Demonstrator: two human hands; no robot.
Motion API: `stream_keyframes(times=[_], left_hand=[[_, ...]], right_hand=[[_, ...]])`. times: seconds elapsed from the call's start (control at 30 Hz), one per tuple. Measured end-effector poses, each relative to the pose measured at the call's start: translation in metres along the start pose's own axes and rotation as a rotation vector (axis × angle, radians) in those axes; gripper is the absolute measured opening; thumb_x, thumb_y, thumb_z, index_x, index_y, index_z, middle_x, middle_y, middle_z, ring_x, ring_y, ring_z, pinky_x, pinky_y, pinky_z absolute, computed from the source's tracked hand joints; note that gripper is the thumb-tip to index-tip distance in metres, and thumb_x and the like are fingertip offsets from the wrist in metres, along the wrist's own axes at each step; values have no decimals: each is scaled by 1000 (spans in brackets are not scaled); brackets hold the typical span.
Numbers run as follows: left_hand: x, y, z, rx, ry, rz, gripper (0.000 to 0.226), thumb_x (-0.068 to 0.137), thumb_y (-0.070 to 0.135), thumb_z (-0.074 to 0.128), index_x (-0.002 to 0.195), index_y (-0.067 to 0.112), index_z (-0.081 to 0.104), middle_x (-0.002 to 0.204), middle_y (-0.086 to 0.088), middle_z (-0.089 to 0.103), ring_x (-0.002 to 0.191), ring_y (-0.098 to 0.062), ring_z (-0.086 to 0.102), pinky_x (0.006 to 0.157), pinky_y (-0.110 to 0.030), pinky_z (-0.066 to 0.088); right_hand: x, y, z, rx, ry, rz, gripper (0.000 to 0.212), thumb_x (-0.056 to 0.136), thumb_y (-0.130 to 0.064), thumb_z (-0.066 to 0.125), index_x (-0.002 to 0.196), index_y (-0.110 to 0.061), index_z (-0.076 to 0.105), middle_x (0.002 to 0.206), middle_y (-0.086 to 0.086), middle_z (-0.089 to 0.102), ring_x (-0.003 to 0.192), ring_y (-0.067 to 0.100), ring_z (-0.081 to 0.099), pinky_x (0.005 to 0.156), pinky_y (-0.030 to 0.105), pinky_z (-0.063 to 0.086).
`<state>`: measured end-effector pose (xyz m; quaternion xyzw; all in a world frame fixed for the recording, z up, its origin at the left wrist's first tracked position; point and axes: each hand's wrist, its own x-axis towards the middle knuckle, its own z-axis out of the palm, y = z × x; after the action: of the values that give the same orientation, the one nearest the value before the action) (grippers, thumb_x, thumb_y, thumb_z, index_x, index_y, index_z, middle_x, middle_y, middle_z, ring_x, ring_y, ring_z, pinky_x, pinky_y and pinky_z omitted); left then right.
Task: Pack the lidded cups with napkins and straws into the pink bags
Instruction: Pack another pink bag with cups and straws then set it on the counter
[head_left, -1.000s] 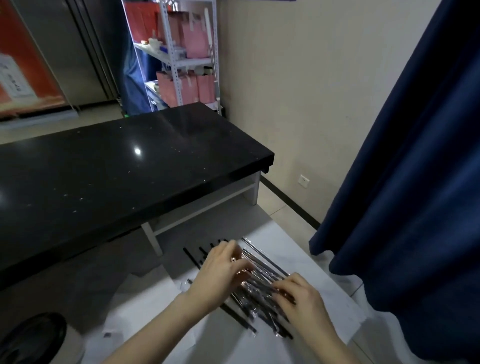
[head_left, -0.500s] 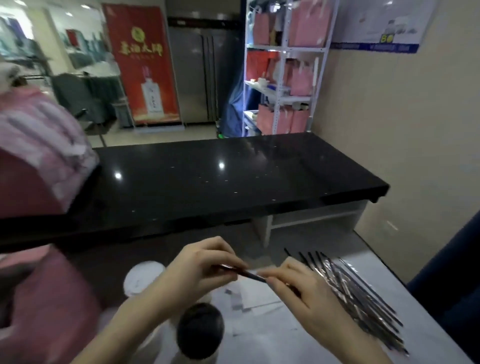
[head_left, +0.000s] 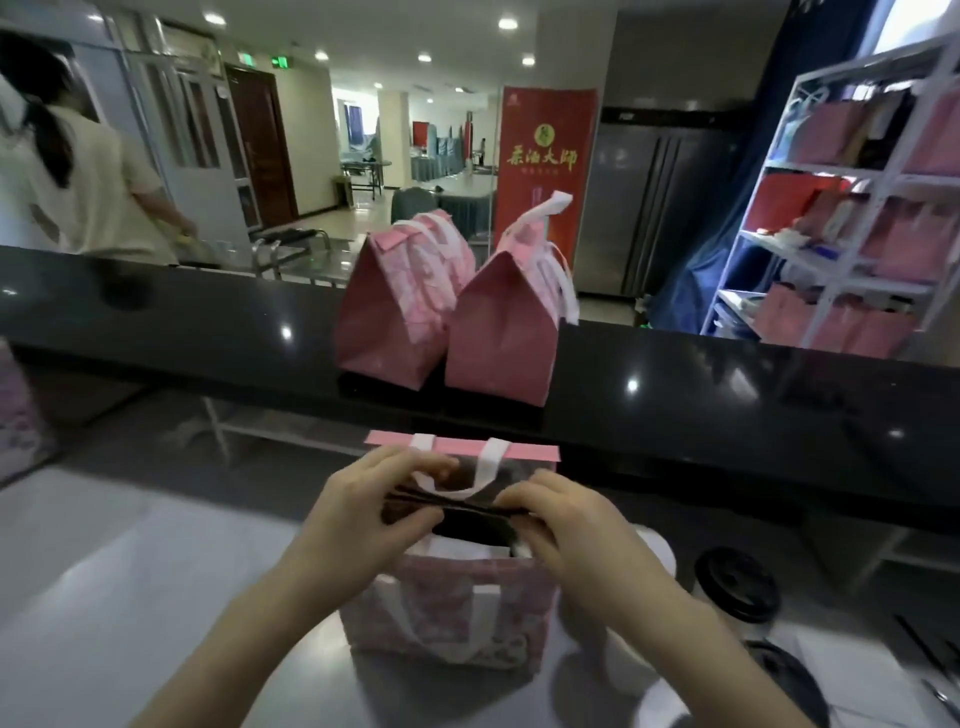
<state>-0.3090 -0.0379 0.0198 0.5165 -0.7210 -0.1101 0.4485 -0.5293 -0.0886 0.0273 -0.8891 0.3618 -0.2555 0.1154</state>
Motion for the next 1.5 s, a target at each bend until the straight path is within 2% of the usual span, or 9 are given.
stream_keyframes(times=[0.17,0.3,0.4,0.53,0.73,1.0,1.13,1.27,1.5], left_hand=[[-22,-54,-31,-79,51,-271,68,80,23,77,133,47,42,112,24,60,104,3,58,84,-11,48],[-32,-82,-26,78,-178,-239,35,80,30,76,110,42,63,119,30,51,112,12,47,95,-15,43],[-38,-94,-18,174,-142,-195,12,79,26,77,90,26,72,122,21,51,111,9,49,93,-14,43],[-42,-99,-19,225,-23,-166,10,76,22,80,78,23,70,112,19,54,95,8,53,80,-13,47],[-38,-96,-18,316,-45,-129,10,76,34,76,80,32,67,108,23,51,97,10,50,76,-17,50],[-5,-103,1,360,-97,-81,50,71,39,77,117,31,62,144,12,33,130,-9,31,103,-27,40],[26,-114,3,405,-183,-143,84,71,42,79,143,37,35,155,17,17,142,-9,8,113,-32,24],[52,-128,5,443,-326,-121,103,69,56,77,151,37,18,160,18,5,146,-8,-6,117,-34,13],[70,-153,5,425,-436,-189,90,70,60,74,145,43,27,138,13,42,136,-13,27,110,-32,30]], right_hand=[[34,-20,17,175,56,152,19,94,-9,55,108,-18,65,100,-7,62,96,9,58,86,25,46],[48,-32,44,189,-39,181,19,95,-9,53,104,-21,64,97,-9,63,92,7,58,82,25,48],[49,-18,57,98,-111,257,22,95,-11,50,108,-24,62,103,-7,63,94,11,58,84,30,50],[47,10,61,-59,-207,294,24,94,-13,47,107,-27,62,107,-7,63,93,12,57,82,30,50],[47,32,64,-33,-339,188,42,89,-29,61,131,-32,55,133,-16,46,123,5,43,105,25,38],[47,64,51,-323,-81,27,69,92,-54,50,150,-24,29,159,-9,17,147,11,4,118,31,-2],[60,86,41,-247,-334,173,103,68,-89,32,152,-35,11,159,-17,-8,145,6,-16,115,40,-13],[73,101,32,-150,-499,219,121,46,-100,36,150,-44,10,160,-18,-4,145,6,-15,116,46,-14],[81,117,29,-198,-601,140,128,40,-90,62,146,-53,-2,157,-22,-9,143,5,-18,110,45,-22]])
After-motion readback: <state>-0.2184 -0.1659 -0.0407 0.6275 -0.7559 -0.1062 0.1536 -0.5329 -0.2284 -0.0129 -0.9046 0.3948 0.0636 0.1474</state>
